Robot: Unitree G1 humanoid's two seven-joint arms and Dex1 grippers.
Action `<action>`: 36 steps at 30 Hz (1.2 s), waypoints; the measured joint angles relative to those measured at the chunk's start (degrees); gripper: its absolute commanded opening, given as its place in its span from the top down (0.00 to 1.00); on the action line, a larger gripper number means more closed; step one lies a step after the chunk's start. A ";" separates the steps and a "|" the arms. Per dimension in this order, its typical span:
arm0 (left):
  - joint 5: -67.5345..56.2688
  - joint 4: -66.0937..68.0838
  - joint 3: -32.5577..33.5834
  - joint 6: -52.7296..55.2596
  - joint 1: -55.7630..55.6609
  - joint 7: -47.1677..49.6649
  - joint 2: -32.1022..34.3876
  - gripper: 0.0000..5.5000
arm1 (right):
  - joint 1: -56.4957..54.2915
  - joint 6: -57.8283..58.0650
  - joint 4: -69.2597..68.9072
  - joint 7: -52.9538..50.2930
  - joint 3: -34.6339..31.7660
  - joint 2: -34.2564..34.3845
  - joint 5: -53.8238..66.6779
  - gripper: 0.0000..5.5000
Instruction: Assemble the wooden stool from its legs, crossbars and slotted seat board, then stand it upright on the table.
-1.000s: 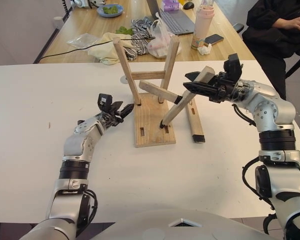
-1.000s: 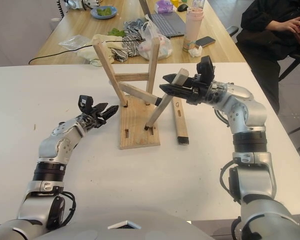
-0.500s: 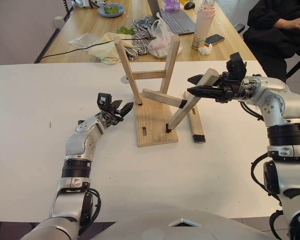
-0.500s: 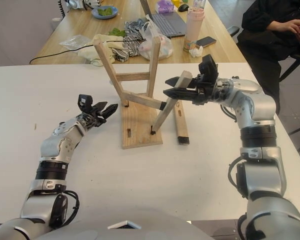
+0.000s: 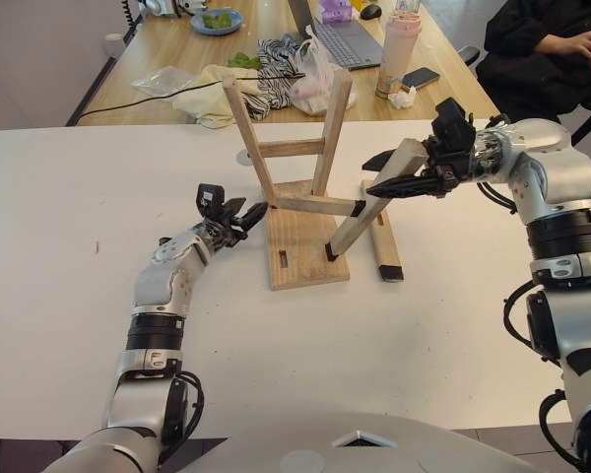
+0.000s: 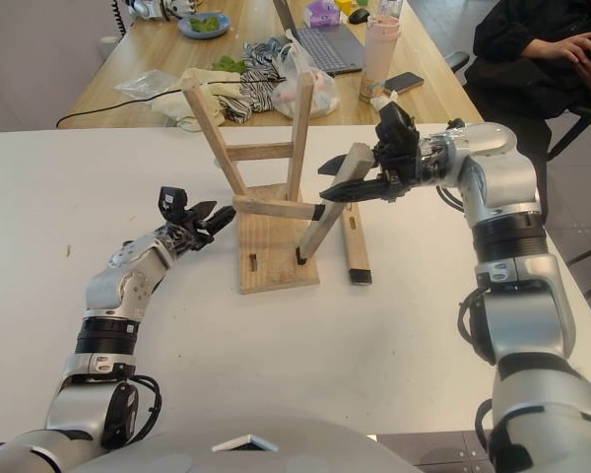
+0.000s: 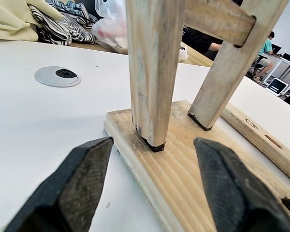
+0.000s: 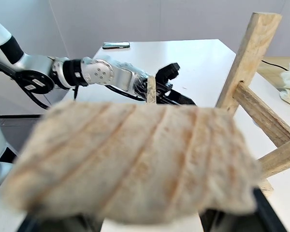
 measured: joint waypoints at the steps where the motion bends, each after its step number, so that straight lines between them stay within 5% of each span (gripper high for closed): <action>1: 0.00 0.00 0.00 -0.02 0.00 0.09 -0.04 0.45 | -1.02 -0.59 1.52 0.38 0.49 0.12 -0.66 0.63; 7: 0.51 -0.03 0.01 -0.13 0.00 0.41 -0.95 0.45 | -4.06 -3.37 5.39 0.60 3.29 0.45 -4.05 0.63; 14: 0.42 -0.10 2.47 -0.61 0.09 2.18 -1.14 0.45 | -0.35 -1.26 -6.42 -3.96 5.54 0.37 -4.73 0.63; 26: 0.85 2.90 4.02 -3.70 0.66 4.86 -3.96 0.45 | -14.68 8.85 1.00 -3.98 16.42 7.34 -13.18 0.63; 35: -10.68 -4.12 18.24 -3.31 3.45 4.13 -0.93 0.45 | -8.01 9.63 -7.71 -8.03 13.96 6.79 -12.34 0.63; 36: -10.92 -3.72 19.98 -3.42 3.02 4.20 0.80 0.45 | -6.32 9.51 -8.89 -9.38 12.82 7.01 -11.63 0.56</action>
